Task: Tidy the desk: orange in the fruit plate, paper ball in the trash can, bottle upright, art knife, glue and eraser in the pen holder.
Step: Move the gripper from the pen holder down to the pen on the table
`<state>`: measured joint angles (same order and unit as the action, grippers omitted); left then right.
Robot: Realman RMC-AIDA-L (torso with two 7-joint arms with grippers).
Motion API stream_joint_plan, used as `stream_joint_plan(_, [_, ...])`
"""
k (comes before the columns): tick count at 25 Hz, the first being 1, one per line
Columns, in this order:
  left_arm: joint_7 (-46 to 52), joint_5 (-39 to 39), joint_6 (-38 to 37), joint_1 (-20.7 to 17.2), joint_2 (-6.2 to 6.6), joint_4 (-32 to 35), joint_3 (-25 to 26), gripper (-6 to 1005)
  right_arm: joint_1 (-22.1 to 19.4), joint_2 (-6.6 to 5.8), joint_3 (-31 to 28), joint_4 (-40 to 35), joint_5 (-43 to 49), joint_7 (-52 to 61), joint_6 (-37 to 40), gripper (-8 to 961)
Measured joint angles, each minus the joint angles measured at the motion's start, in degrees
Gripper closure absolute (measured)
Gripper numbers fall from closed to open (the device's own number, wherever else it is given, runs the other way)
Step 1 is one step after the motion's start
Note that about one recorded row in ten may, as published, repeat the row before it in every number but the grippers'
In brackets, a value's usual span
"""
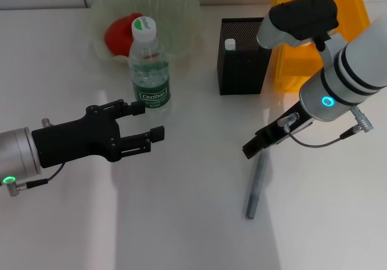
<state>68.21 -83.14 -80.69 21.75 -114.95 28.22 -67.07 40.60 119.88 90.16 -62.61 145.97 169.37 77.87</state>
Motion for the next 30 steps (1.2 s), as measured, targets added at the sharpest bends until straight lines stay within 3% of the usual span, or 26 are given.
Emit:
stream_joint_plan(9, [-0.02, 0.0, 0.1, 0.13, 0.0, 0.0, -0.27, 218, 0.1, 0.03, 1.07, 0.21, -0.01, -0.01, -0.34, 257])
stream_joint_plan(14, [-0.2, 0.0, 0.11, 0.06, -0.02, -0.06, -0.23, 218, 0.1, 0.06, 1.07, 0.29, -0.49, -0.01, -0.42, 468])
stream_joint_plan(30, [-0.51, 0.0, 0.1, 0.05, -0.18, -0.32, -0.14, 218, 1.08, 0.1, 1.41, 1.87, -0.68, -0.04, -1.77, 590])
